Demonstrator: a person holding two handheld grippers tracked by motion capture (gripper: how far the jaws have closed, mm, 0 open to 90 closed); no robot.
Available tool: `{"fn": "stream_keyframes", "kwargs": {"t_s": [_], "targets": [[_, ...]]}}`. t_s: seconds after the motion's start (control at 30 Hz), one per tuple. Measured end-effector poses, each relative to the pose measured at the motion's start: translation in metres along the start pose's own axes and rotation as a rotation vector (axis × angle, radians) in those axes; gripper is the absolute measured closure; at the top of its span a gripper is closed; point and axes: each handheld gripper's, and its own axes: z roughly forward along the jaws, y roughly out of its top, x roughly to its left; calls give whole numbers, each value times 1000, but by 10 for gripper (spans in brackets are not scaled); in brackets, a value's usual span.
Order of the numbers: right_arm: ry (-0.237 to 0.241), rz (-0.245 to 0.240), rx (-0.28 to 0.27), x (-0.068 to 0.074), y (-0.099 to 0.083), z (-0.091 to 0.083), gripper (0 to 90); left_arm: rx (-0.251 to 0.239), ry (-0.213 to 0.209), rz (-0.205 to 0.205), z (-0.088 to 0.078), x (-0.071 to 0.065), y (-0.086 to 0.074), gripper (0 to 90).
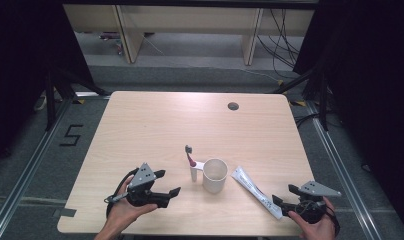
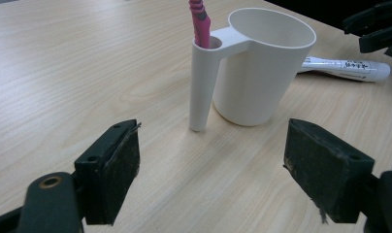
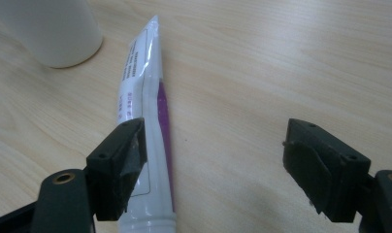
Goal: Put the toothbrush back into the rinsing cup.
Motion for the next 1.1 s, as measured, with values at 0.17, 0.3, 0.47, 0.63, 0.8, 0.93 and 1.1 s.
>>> {"fn": "stream_keyframes", "kwargs": {"t_s": [0.17, 0.3, 0.47, 0.63, 0.8, 0.93, 1.1], "targets": [[-3, 5, -8, 0, 0, 0, 248, 1, 8, 4, -6, 0, -5, 202], [0, 5, -9, 0, 0, 1, 248, 3, 24, -2, -10, -1, -7, 202], [2, -3, -3, 0, 0, 0, 248, 13, 22, -1, -11, -2, -12, 202], [-1, 3, -3, 0, 0, -1, 248, 20, 17, 1, -13, -4, -18, 202], [-6, -4, -3, 1, 0, -1, 249, 34, 21, 5, -17, -7, -26, 201], [-3, -4, -1, 1, 0, 0, 249, 31, 22, 4, -23, -9, -30, 199], [-3, 1, -7, 2, 0, 0, 249, 26, 28, -1, -28, -12, -33, 199]]}}
